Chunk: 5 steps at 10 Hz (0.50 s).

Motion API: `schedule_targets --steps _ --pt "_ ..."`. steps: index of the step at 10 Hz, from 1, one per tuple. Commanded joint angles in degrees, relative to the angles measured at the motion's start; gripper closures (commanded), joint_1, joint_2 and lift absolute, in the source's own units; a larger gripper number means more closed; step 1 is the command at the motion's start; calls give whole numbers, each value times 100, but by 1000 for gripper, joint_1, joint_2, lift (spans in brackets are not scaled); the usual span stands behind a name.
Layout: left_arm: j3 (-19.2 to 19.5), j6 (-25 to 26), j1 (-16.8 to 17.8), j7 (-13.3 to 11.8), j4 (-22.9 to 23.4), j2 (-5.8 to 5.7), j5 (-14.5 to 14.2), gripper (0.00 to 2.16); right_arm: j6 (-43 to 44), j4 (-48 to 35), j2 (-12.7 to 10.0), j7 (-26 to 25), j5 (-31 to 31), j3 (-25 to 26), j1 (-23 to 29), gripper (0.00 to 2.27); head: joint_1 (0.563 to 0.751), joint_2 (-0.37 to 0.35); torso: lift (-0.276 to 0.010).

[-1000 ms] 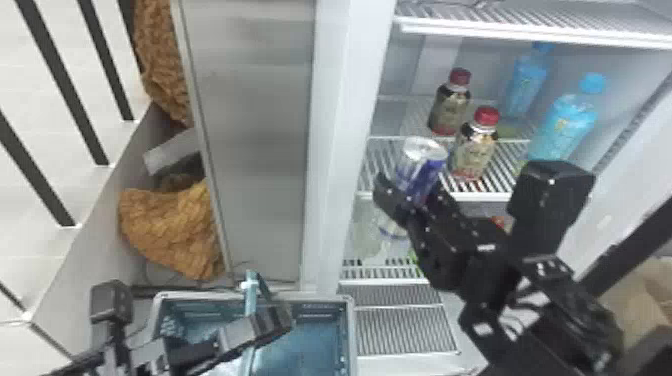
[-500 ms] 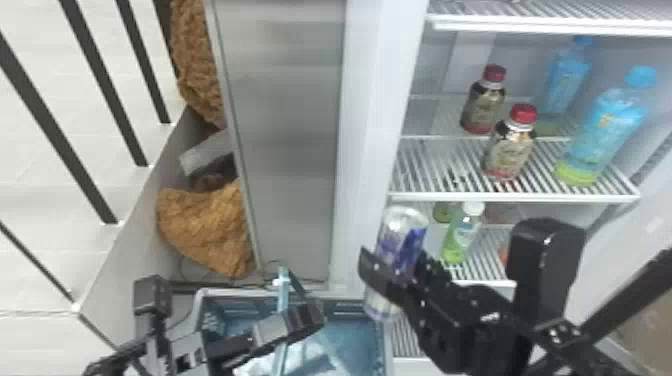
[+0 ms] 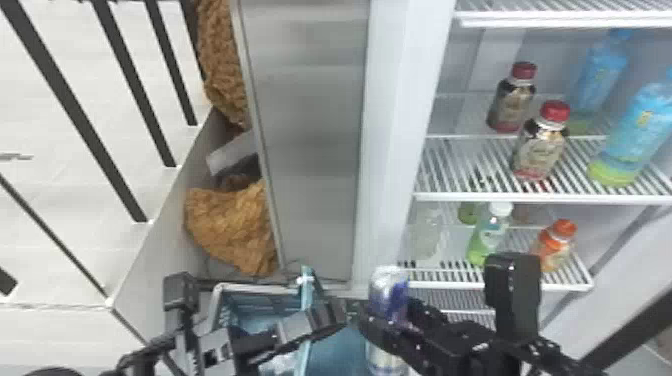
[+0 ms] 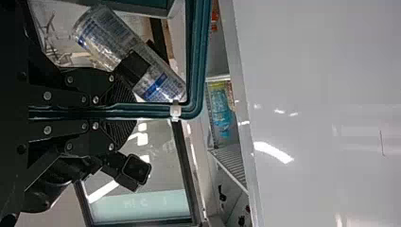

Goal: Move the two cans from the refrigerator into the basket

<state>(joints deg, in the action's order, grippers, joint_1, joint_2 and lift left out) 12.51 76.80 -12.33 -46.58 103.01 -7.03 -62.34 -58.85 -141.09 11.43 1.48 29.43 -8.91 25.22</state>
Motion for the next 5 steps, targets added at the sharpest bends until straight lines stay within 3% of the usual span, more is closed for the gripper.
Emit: schedule_targets --steps 1,3,5 --pt "6 -2 -4 0 0 0 -4 1191 21 68 -10 124 130 46 -19 137 695 17 -31" --pt "18 -2 -4 0 0 0 -4 1191 372 82 -27 221 256 80 65 116 695 30 -31" --pt "18 -2 -4 -9 0 0 -4 1191 1132 -199 -89 265 -144 446 445 125 695 26 -31"
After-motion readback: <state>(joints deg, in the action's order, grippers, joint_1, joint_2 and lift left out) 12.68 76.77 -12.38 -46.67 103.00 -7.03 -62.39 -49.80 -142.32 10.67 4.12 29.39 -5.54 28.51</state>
